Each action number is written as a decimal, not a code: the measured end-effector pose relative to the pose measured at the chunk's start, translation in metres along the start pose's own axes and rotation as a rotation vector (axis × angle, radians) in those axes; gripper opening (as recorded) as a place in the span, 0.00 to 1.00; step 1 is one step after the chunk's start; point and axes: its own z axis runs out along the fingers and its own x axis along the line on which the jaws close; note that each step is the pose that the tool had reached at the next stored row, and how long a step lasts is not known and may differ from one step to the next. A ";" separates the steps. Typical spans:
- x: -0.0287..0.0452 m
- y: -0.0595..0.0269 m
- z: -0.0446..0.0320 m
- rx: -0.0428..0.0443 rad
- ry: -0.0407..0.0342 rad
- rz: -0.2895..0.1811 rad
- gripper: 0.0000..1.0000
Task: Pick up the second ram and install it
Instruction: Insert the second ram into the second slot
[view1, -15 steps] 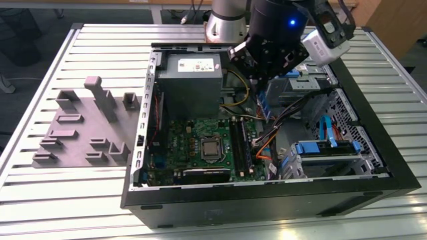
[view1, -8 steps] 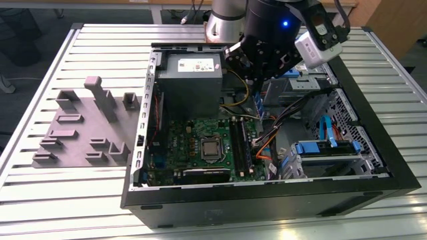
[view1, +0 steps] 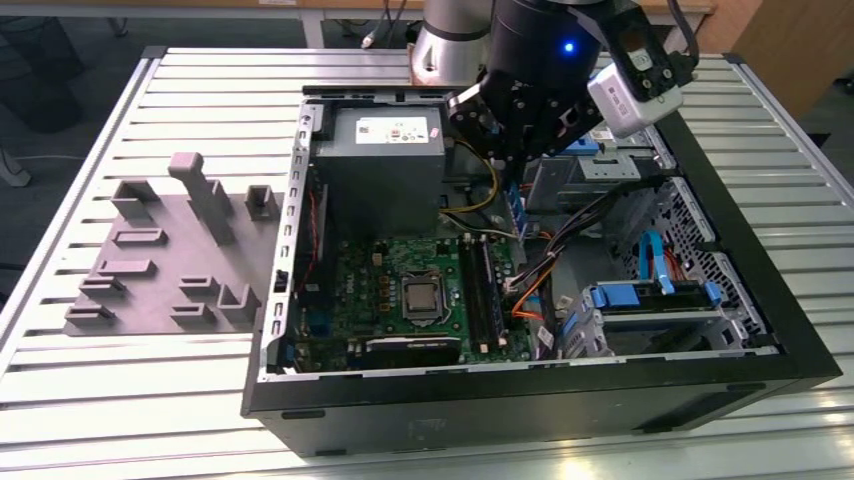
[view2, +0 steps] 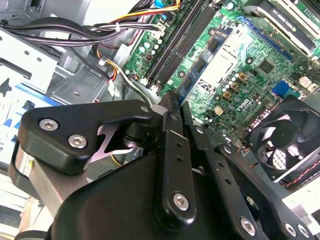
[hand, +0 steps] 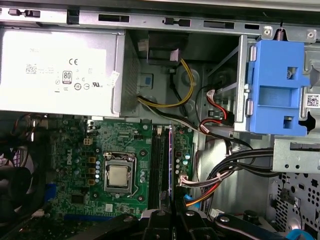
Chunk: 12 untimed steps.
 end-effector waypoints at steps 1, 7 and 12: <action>0.0001 0.0000 0.0000 0.0000 0.0000 0.000 0.14; 0.0008 -0.0001 0.0001 0.0001 0.0000 0.001 0.14; 0.0017 -0.0001 0.0037 0.0001 0.0002 0.015 0.14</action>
